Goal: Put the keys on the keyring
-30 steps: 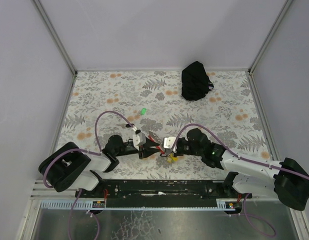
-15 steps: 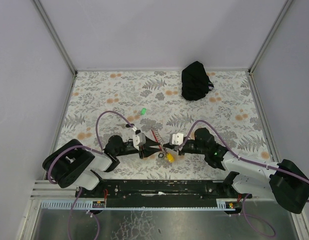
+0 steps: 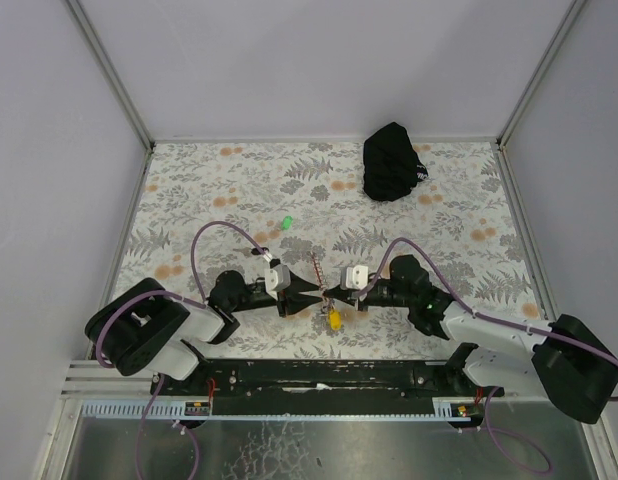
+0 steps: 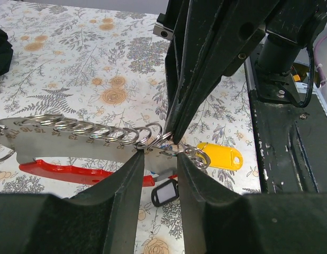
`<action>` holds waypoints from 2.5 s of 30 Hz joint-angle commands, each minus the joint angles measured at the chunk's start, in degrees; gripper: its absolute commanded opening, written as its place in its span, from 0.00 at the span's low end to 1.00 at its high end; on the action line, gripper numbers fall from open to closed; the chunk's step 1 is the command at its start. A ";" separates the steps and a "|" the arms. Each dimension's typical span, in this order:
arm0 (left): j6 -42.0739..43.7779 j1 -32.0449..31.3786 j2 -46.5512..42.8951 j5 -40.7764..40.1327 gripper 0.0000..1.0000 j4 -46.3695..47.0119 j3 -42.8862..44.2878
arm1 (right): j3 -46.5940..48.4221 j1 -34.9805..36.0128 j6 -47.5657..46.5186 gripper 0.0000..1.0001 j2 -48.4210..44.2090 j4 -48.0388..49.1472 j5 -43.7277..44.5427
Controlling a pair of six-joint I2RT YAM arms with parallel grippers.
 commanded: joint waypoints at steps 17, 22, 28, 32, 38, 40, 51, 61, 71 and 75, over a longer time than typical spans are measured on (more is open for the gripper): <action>-0.58 0.12 8.15 2.36 0.21 6.45 3.22 | -1.36 -5.14 4.00 0.00 7.09 9.75 -2.06; -0.01 0.24 10.63 1.38 0.21 6.23 3.64 | -2.16 -5.75 4.44 0.00 8.38 11.38 -2.80; 2.00 0.18 11.00 0.86 0.25 2.46 4.80 | -2.10 -6.16 4.53 0.00 10.77 13.03 -4.76; 1.54 0.19 12.52 1.13 0.25 3.20 5.30 | -1.94 -6.25 4.36 0.00 11.07 13.13 -5.22; 1.59 0.46 13.19 0.74 0.25 3.26 5.42 | -2.20 -6.42 4.43 0.00 10.52 13.00 -5.09; 1.79 0.63 13.20 0.73 0.24 2.97 5.44 | -2.14 -6.42 4.45 0.00 10.51 12.89 -5.37; 4.51 0.64 7.87 -0.79 0.00 -6.95 6.53 | -1.40 -6.44 2.41 0.10 9.75 8.34 -4.00; 13.97 -1.93 -0.37 -7.90 0.00 -39.81 16.03 | 1.72 -6.42 -3.48 0.31 7.11 -1.50 0.80; 17.75 -6.26 -1.05 -14.74 0.00 -58.30 24.48 | 2.27 -6.42 -5.58 0.38 7.12 -0.66 3.09; 18.43 -6.64 -2.30 -14.35 0.00 -60.80 25.36 | 2.42 -6.42 -6.24 0.38 8.06 -0.02 3.08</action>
